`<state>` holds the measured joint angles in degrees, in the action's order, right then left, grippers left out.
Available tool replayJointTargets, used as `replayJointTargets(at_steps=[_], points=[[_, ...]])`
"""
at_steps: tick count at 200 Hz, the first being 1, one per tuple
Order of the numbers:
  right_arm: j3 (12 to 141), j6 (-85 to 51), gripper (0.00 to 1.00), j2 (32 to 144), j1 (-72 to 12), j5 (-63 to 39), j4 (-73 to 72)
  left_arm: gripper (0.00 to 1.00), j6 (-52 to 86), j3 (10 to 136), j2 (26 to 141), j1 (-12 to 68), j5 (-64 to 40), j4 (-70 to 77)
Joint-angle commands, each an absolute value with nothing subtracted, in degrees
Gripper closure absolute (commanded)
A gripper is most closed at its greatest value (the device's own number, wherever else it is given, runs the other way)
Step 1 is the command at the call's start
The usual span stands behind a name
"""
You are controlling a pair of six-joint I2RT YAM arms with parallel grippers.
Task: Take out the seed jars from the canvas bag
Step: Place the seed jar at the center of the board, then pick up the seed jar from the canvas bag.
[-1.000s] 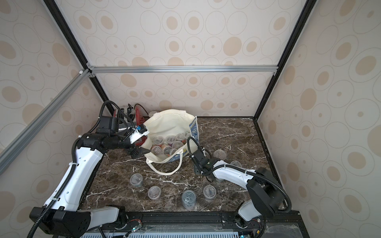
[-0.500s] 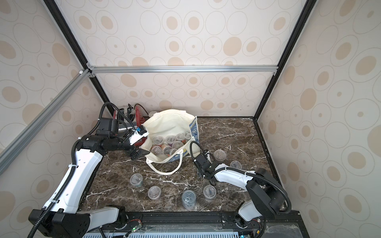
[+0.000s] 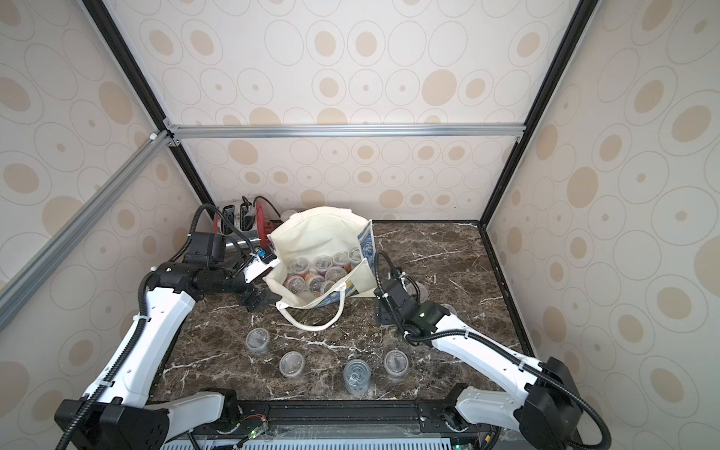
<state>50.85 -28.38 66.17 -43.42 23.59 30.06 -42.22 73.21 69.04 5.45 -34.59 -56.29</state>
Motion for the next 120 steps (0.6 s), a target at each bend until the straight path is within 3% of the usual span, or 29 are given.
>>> replayJointTargets(at_steps=[1,67,120], points=[[54.5,-22.5,0.16,65.4,-43.2,21.8,32.5,0.02,-42.6,74.4,68.0,4.9,-36.2,-58.1],[78.5,-5.8,0.21,74.1,-43.8,-4.6,35.5,0.02,-30.8,74.4,69.9,4.9,-34.3,-49.6],[106.6,-11.6,0.21,98.0,-49.2,0.1,45.5,0.02,-29.0,70.4,70.3,4.9,-33.5,-45.0]])
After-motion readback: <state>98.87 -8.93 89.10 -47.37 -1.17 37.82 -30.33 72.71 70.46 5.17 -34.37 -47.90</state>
